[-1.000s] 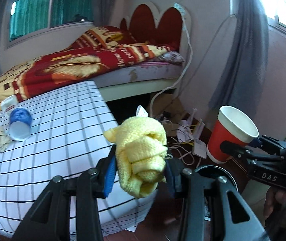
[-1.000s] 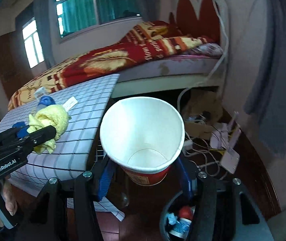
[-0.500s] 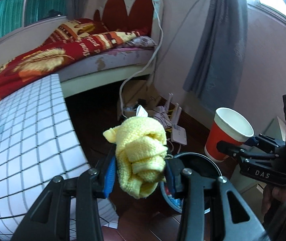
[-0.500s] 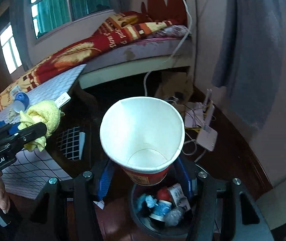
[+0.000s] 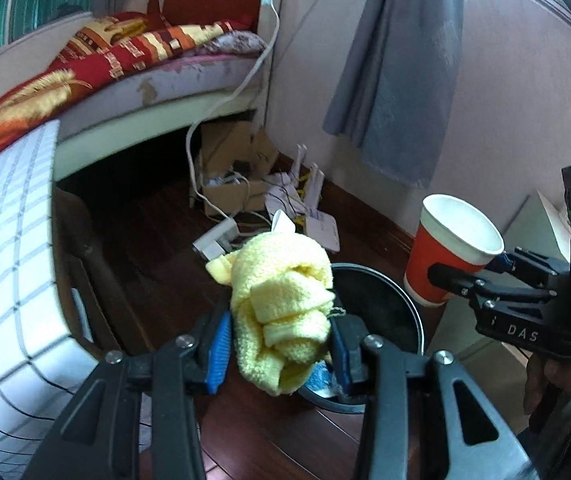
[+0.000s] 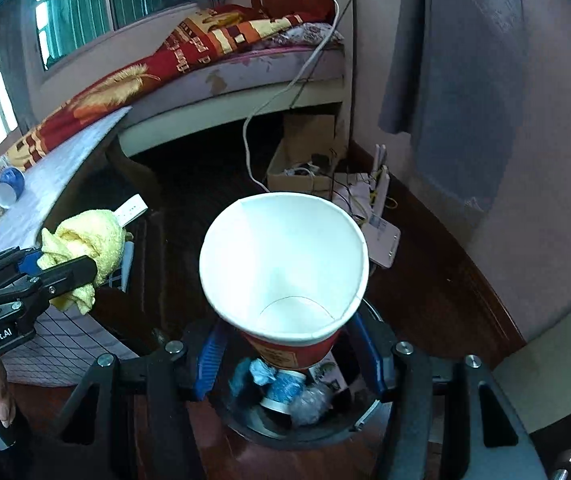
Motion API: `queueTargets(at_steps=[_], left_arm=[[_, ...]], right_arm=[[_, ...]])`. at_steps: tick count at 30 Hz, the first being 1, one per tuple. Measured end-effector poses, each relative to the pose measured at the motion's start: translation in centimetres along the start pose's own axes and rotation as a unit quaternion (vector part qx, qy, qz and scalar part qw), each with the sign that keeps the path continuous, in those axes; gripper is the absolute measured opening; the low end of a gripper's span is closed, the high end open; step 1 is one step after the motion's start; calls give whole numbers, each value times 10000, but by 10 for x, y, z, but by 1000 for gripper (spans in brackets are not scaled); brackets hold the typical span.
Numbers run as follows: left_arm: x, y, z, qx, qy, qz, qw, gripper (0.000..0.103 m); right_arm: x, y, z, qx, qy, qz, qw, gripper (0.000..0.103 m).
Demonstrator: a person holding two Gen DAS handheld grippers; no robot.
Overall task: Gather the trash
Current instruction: 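Carry the yellow towel and red paper cup over the black bin, then open both tools over the bin to drop the towel and cup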
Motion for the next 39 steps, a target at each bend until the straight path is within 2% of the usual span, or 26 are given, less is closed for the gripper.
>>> queueTargets(at_steps=[3,10,15,17,21,29,30,31,32,33,34,36,38,39], left_arm=[[-9,-5,16,213,-246,1,9995,43],[-24,-23,53,628,-323,161,9974,43],[-28,-34,72,928,-485,210,9943,43],[-34,-40,83,1139,-655,248,9910,43],[-35,-47,95,1317,-752,110,9884,43],[-41,-55,115,1640,-861,159,9826,44],[-42,-56,118,1719,-930,138,9806,47],[-40,-55,121,1754,-958,130,9797,56],[-38,-55,123,1775,-899,131,9799,73],[-34,-53,123,1727,-740,118,9821,80],[-29,-51,121,1631,-667,96,9843,84],[-21,-50,120,1596,-491,57,9859,86],[-13,-53,121,1621,-288,49,9863,97],[-10,-54,121,1596,-219,26,9869,98]], right_arm=[[-6,-6,6,66,-20,0,10000,60],[-11,-37,41,623,-1,-98,9980,60],[-21,-59,65,1005,-63,-128,9948,60],[-26,-66,74,1137,-109,-126,9934,60],[-30,-73,88,1306,-190,-223,9910,60],[-15,-84,110,1547,-231,-538,9862,60],[-14,-85,112,1577,-210,-571,9856,60],[-12,-85,116,1640,-229,-646,9841,63],[-13,-87,122,1731,-409,-768,9811,70],[-16,-89,125,1789,-681,-871,9776,80],[-19,-91,126,1753,-927,-954,9755,95],[-23,-93,126,1724,-952,-952,9758,96],[-28,-97,129,1830,-992,-872,9742,100],[-30,-98,129,1837,-1010,-855,9740,103]])
Point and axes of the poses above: each gripper's, at about its wrist camera, not at the fingertips, and z roughly the way its jaws point, x to its left, y to its top, the point moved 7 cm from there along z, roughly the way its jaws point, and after that the axes turned 7 degrees about x, right-handed, at the moved point
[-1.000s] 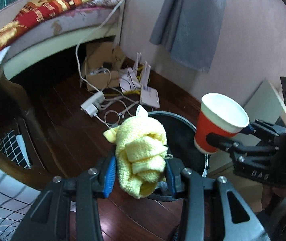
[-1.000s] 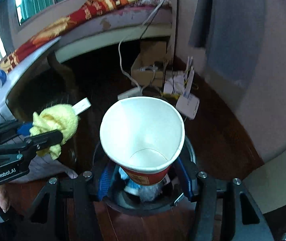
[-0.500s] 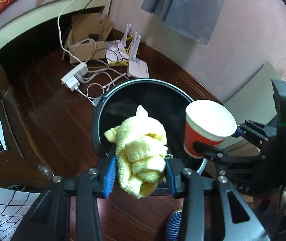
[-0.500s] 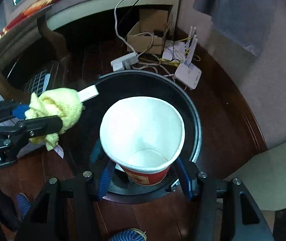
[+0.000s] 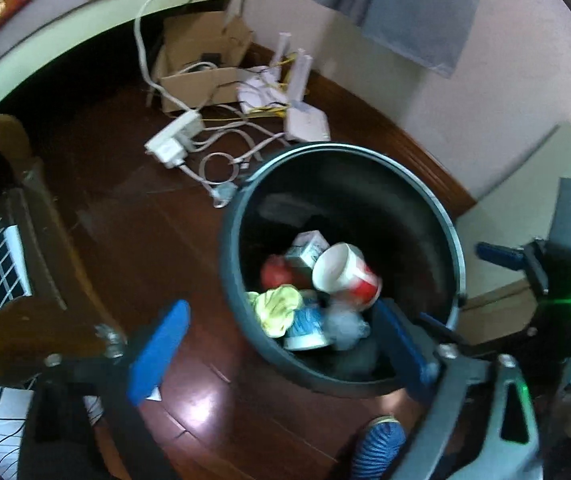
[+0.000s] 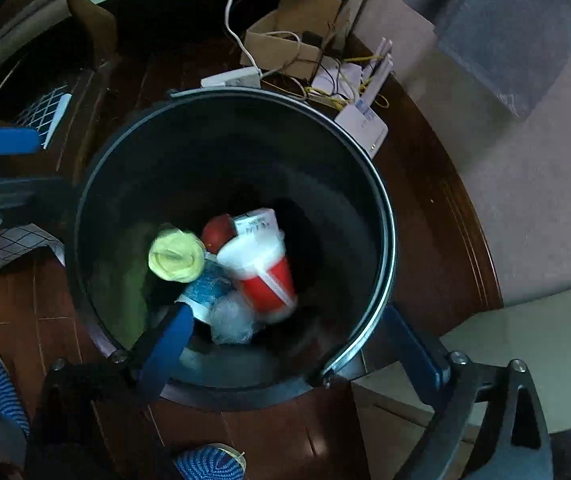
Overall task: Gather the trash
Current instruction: 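Open both tools over the bin to drop the towel and cup, then move both open tools back from the bin to the table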
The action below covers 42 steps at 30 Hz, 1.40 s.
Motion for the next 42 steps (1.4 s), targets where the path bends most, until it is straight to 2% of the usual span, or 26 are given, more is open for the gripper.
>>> queueTargets(at_steps=[11,25,42], left_arm=[[6,-9,2,-49,212,-61,9997,100],[14,-9,-17,-197,480,-33,9986,101],[21,-16,-80,-770,585,-268,9950,101]], right_arm=[[-15,-6,-6,-30,265,555,9981,103],[-13,2,-19,-181,187,586,9979,103],[-5,18,-100,-933,-1,470,9945,103]])
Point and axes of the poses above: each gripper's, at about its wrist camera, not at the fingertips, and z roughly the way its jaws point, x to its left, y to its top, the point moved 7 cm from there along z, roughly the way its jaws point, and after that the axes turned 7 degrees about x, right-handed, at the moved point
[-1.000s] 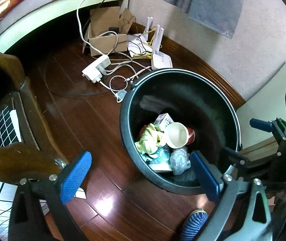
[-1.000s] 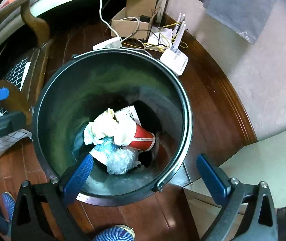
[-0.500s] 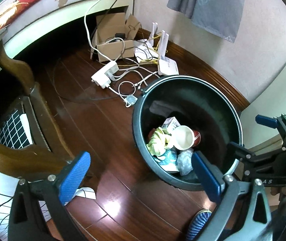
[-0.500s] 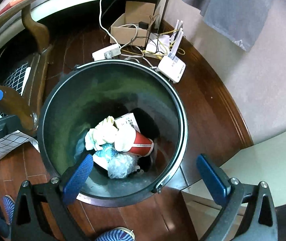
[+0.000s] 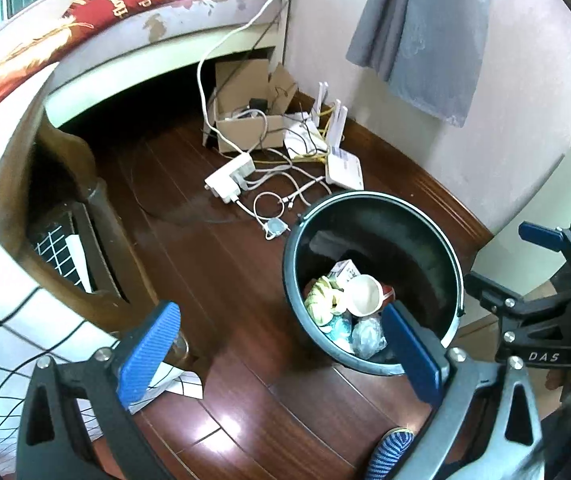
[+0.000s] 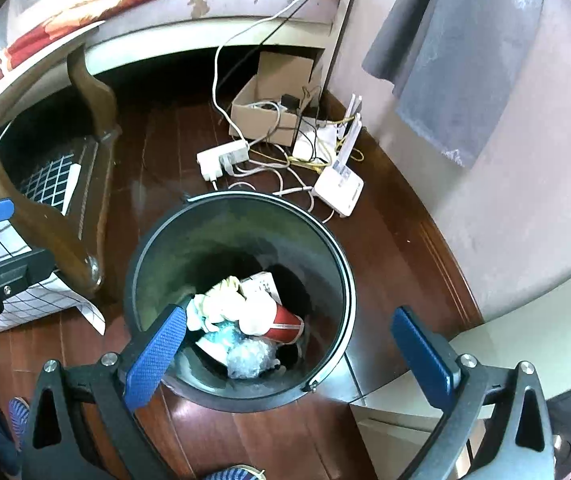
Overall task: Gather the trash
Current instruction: 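Move both open tools back from the bin to the table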
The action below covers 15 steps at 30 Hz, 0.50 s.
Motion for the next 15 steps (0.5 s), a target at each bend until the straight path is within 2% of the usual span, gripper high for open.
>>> queueTargets(at_steps=[9,15], left_arm=[[12,-8,-38,-275,63,-133,9995,102],[30,-13,-65,-510,262,-363,9977,102]], right_arm=[[14,-2,-25,-94,24,62,9999,103],[32,5,-43,-309,95,-39,9995,103]])
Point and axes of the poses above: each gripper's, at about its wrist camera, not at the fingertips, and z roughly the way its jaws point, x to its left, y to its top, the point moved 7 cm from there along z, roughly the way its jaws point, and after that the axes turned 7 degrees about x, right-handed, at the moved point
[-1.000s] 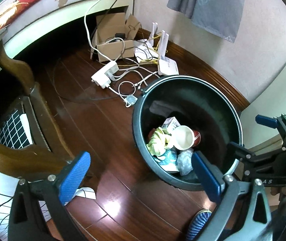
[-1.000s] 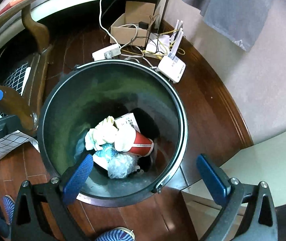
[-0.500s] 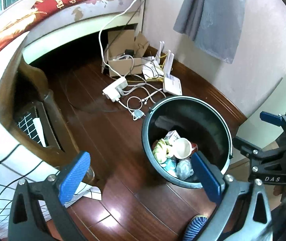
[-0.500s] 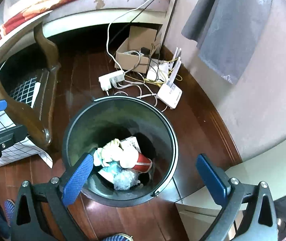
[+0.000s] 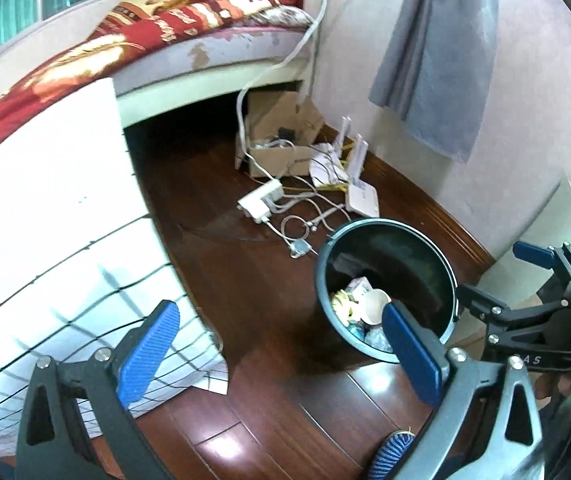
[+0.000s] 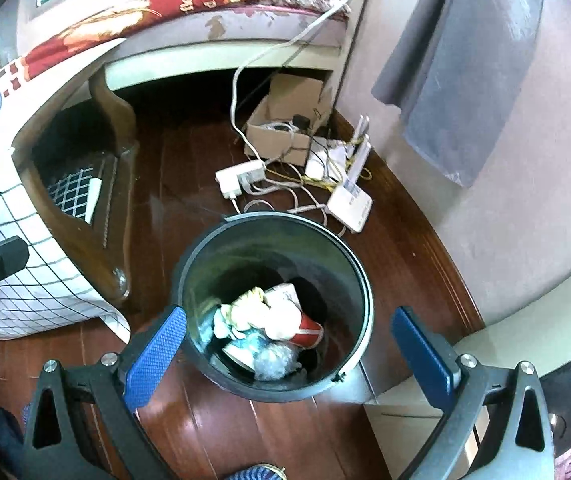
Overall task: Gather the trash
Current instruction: 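Move both open tools back from the bin to the table, then grasp the blue cloth with the left tool while the right tool grasps the blue-white paper cup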
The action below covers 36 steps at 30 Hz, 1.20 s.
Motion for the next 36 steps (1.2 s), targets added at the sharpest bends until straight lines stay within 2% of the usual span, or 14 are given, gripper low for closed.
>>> queueTargets(at_steps=[10,19,21,26,32,36], left_arm=[[60,-3,-39,-416,437,-604,9964,102],[140,-13,-71,-739,1138,-1211,9833,102],[161,-18,-79,-795,1264,-1400,9788,102],[211,-35,-98,-885,1629,-1813,9658,102],[268,-59,-119,-940,2130,-2253,9461,102],[309,-70,-132,-944,2344,-2535,9338,102]], right_arm=[[52,35,-28,-579,291,-370,9972,103],[124,70,-54,-1125,726,-801,9878,103],[144,79,-63,-1340,755,-912,9839,103],[194,94,-86,-1777,1216,-1123,9701,103],[264,107,-94,-1749,1771,-1456,9575,103],[318,121,-103,-1714,2259,-1698,9438,103]])
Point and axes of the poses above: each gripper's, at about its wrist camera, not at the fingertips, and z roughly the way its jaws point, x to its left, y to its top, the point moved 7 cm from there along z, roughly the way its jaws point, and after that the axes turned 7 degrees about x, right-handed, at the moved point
